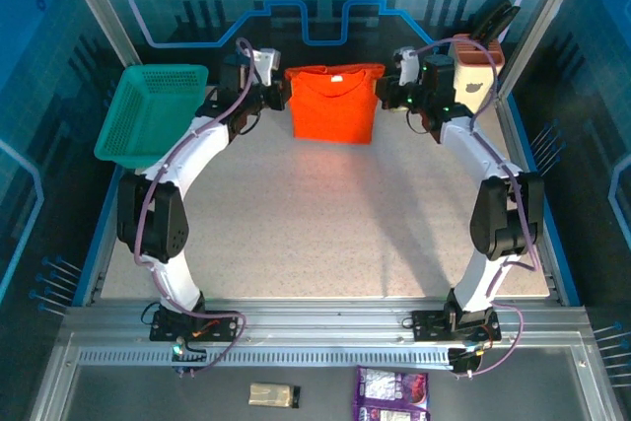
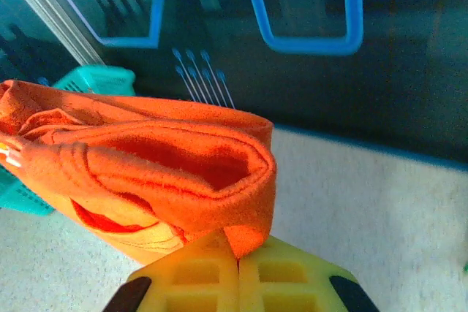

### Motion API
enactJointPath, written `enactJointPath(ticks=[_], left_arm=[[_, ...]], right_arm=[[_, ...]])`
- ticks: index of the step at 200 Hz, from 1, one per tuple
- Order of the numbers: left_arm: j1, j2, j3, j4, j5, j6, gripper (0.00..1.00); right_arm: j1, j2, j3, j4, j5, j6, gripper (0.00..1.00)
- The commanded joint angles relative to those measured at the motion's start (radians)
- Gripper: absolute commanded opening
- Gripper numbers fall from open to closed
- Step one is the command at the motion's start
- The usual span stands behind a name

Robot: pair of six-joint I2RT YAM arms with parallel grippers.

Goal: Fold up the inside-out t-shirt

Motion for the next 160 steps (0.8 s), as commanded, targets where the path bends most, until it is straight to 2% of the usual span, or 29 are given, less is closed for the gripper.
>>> enactJointPath(ticks=[1, 34, 51, 67, 98, 136, 160], left_arm=[[0.025, -0.021, -0.059, 0.158, 0.137, 0.090, 0.00], [0.024, -0.134, -0.389, 0.403, 0.213, 0.072, 0.00], [0.022, -0.183, -0.552, 0.528, 0.264, 0.017, 0.00], [0.013, -0.234, -0.662, 0.575, 0.295, -0.026, 0.00], [-0.027, -0.371, -0.831, 0.525, 0.295, -0.035, 0.00], [-0.074, -0.587, -1.000, 0.410, 0.234, -0.045, 0.00], [-0.088, -0.681, -1.065, 0.338, 0.179, -0.055, 0.00]], right_arm=[[-0.030, -0.003, -0.063, 0.200, -0.145, -0.041, 0.00], [-0.019, -0.099, -0.311, 0.328, -0.267, -0.099, 0.00], [-0.004, -0.163, -0.461, 0.373, -0.291, -0.098, 0.00], [0.016, -0.226, -0.568, 0.363, -0.294, -0.085, 0.00], [0.082, -0.358, -0.742, 0.267, -0.258, -0.083, 0.00], [0.199, -0.510, -0.908, 0.135, -0.162, -0.030, 0.00], [0.255, -0.590, -0.953, 0.075, -0.096, 0.017, 0.00]])
